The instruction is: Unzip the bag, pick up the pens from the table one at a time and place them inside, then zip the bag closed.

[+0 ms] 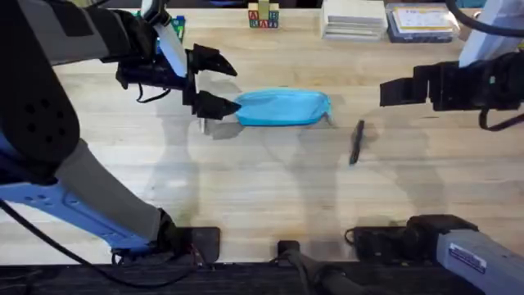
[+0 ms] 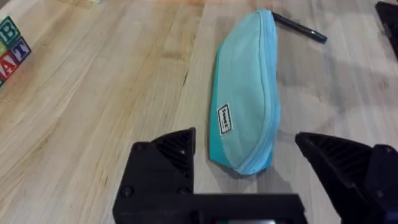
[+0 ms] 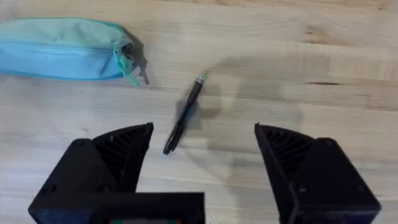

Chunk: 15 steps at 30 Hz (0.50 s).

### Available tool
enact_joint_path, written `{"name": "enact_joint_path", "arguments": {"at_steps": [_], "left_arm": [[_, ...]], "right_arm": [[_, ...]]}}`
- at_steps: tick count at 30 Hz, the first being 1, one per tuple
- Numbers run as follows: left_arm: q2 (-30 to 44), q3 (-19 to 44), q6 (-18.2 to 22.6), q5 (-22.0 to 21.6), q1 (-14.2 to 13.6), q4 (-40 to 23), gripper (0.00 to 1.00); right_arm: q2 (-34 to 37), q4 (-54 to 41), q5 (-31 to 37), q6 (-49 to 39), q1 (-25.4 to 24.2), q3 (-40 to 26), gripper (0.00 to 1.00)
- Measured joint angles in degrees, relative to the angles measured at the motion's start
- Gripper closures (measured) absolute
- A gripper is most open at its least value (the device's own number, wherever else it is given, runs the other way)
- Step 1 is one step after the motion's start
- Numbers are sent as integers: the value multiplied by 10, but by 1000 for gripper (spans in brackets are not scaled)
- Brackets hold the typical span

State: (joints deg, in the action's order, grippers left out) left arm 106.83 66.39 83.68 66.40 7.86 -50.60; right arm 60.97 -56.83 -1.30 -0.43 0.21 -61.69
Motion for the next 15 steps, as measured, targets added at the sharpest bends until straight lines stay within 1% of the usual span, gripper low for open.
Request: {"name": "enact_joint_path", "arguments": {"at_steps": [3, 10, 15], "left_arm": [[0, 0, 0, -12, -7, 0, 8], [0, 0, 0, -51, -38, 0, 7], [0, 0, 0, -63, -40, -2, 7]], "right_arm": [[0, 0, 0, 0, 0, 0, 6], [0, 0, 0, 0, 0, 0, 5], [0, 0, 0, 0, 0, 0, 5]]}}
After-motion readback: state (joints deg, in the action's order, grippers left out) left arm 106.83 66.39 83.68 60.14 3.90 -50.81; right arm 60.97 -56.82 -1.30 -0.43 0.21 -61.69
